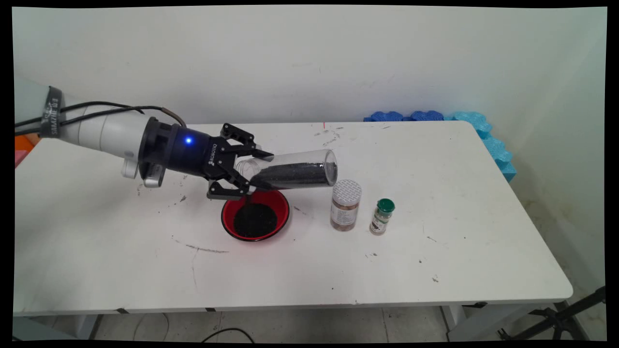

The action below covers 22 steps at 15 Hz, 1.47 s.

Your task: Pour the black seasoning powder in the red bowl

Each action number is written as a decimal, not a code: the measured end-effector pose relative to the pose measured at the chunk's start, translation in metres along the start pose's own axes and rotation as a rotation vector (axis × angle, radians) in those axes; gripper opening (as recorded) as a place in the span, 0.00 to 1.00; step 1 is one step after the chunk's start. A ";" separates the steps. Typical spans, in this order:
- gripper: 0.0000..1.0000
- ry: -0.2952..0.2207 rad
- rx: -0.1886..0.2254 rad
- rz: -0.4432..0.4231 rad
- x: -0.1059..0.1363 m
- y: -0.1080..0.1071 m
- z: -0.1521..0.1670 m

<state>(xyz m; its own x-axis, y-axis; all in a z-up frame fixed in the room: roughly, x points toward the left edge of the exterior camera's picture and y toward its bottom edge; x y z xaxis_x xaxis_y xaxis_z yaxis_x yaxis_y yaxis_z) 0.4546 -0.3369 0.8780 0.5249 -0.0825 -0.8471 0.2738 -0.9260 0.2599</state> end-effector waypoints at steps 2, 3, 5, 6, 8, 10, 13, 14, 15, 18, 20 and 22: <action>0.00 -0.003 -0.005 -0.006 0.000 0.000 0.000; 0.00 -0.004 -0.008 -0.009 -0.001 0.000 0.000; 0.00 -0.007 -0.014 -0.015 -0.001 0.001 0.001; 0.00 -0.009 -0.016 -0.018 -0.001 0.001 0.001; 0.00 -0.013 -0.021 -0.023 -0.002 0.001 0.001; 0.00 -0.016 -0.025 -0.027 -0.002 0.001 0.002; 0.00 -0.020 -0.031 -0.032 -0.003 0.002 0.002; 0.00 -0.021 -0.032 -0.033 -0.003 0.002 0.002; 0.00 -0.023 -0.033 -0.034 -0.004 0.002 0.003; 0.00 -0.025 -0.037 -0.035 -0.004 0.002 0.003; 0.00 -0.026 -0.037 -0.034 -0.004 0.002 0.004; 0.00 -0.023 -0.035 -0.025 -0.003 0.002 0.004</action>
<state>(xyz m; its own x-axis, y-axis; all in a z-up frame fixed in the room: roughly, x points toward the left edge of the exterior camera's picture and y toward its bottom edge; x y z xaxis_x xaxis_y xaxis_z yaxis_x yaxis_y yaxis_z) 0.4505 -0.3402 0.8798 0.4988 -0.0687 -0.8640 0.3144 -0.9146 0.2543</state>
